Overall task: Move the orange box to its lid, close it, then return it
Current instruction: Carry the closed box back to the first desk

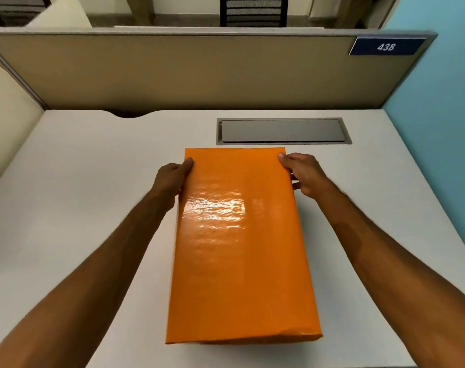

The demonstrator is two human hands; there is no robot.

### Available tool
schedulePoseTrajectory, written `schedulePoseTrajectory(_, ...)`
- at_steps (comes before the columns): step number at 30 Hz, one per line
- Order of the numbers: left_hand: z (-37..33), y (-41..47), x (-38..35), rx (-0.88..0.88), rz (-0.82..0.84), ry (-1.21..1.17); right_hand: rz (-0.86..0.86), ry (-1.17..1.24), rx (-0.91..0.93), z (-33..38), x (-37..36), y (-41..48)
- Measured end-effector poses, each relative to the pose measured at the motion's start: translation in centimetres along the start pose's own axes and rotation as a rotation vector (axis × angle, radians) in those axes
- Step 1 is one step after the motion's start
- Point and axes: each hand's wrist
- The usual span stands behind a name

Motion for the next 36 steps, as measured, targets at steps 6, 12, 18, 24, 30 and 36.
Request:
schedulePoseTrajectory(6, 0.8, 0.3, -0.7, -0.023, -0.132, -0.042, -0.024, -0.036, -0.062, 0.0, 0.0, 1.2)
schedulePoseTrajectory(12, 0.7, 0.7, 0.0, -0.009, -0.134, -0.023, -0.020, -0.066, -0.064, 0.3, 0.0, 1.1)
schedulePoseTrajectory(18, 0.2, -0.3, 0.3, 0.001, -0.046, 0.004, 0.002, -0.129, -0.047, 0.5, -0.4, -0.7)
schedulePoseTrajectory(24, 2.6, -4.7, 1.1, -0.016, 0.054, 0.040, -0.040, -0.191, -0.032, -1.3, -0.9, -4.3)
schedulePoseTrajectory(30, 5.0, -10.1, 2.2, -0.083, 0.114, 0.069, -0.006, -0.170, -0.057, -3.4, -0.3, -8.8)
schedulePoseTrajectory(36, 7.0, -13.8, 3.4, -0.065, 0.128, 0.047, 0.005, -0.134, -0.086, -6.0, 0.2, -12.9)
Point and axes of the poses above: each hand's wrist, its own y-axis towards the middle knuckle, its own x-axis out of the back of the hand, z = x × y, and after that the axes turned 4 degrees about z, right-handed
